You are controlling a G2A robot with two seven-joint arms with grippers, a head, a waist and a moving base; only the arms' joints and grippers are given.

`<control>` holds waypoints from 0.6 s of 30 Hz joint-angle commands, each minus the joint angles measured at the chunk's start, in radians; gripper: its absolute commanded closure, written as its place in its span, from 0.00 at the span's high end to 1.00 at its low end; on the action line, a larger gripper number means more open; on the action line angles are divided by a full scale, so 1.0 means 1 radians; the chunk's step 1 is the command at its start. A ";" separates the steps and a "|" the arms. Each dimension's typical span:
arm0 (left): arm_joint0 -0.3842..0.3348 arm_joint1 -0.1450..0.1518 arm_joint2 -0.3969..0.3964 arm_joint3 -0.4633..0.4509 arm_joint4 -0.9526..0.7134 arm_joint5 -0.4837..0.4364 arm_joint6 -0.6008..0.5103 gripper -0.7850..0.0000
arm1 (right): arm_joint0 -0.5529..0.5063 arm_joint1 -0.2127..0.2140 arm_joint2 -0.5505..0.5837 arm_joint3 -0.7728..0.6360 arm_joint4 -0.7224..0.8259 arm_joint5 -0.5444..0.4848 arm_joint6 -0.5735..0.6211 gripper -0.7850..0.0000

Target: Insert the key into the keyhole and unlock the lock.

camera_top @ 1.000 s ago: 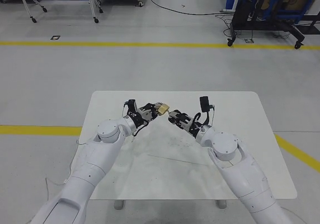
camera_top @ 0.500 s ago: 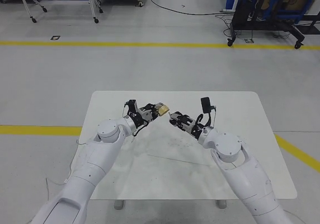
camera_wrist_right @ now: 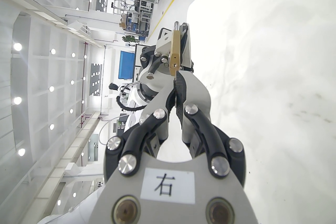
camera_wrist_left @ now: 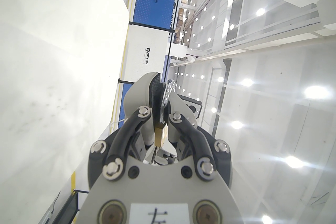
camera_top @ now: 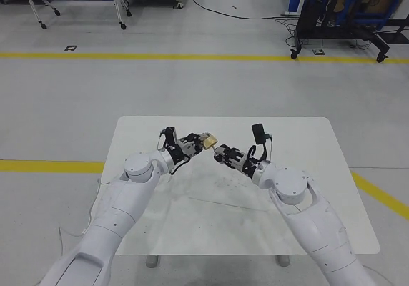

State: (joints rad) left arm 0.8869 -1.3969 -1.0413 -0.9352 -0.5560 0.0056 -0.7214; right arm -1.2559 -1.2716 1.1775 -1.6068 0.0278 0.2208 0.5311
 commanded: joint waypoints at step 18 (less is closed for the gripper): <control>-0.012 -0.004 -0.001 0.020 -0.008 0.014 -0.069 0.00 | -0.013 0.027 0.095 -0.040 0.067 0.008 0.193 0.00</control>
State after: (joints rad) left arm 0.8760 -1.4005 -1.0436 -0.9169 -0.5643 0.0191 -0.7803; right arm -1.2671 -1.2469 1.2612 -1.6448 0.0916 0.2283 0.7128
